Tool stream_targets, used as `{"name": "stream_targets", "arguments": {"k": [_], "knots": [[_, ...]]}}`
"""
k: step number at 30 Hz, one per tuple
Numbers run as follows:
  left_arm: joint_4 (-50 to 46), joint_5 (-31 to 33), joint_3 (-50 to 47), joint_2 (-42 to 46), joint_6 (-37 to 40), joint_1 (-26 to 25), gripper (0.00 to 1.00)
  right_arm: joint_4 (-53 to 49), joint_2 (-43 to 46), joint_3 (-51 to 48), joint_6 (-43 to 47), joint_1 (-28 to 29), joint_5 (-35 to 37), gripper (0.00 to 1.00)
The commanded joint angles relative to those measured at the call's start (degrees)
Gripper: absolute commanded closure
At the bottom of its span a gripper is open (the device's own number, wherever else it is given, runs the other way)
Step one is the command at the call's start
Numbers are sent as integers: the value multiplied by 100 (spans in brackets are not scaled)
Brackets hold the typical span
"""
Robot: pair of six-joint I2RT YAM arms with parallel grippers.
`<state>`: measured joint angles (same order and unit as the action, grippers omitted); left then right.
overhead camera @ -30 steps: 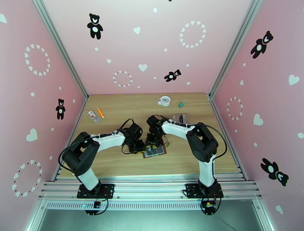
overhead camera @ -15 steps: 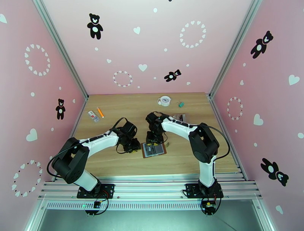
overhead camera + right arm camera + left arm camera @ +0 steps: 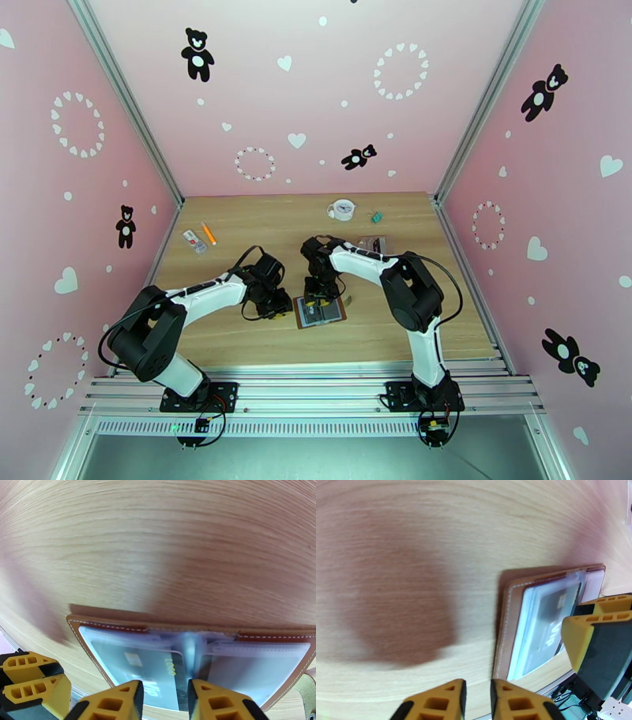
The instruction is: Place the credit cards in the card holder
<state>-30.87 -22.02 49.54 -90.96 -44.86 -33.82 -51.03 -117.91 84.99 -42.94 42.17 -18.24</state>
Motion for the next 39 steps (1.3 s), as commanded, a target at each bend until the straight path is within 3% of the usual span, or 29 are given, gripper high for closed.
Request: {"name": "stream_targets", "arguments": {"k": [1, 22, 32, 39], "knots": [[66, 35, -55, 2, -58, 42, 76, -245, -145, 123, 22, 37, 147, 63], [107, 9, -102, 102, -20, 50, 76, 400, -185, 12, -730, 135, -608, 65], [434, -353, -448, 627, -284, 102, 77, 79, -74, 672, -618, 134, -48, 65], [782, -360, -684, 878, -758, 113, 76, -319, 18, 539, -71, 125, -72, 81]]}}
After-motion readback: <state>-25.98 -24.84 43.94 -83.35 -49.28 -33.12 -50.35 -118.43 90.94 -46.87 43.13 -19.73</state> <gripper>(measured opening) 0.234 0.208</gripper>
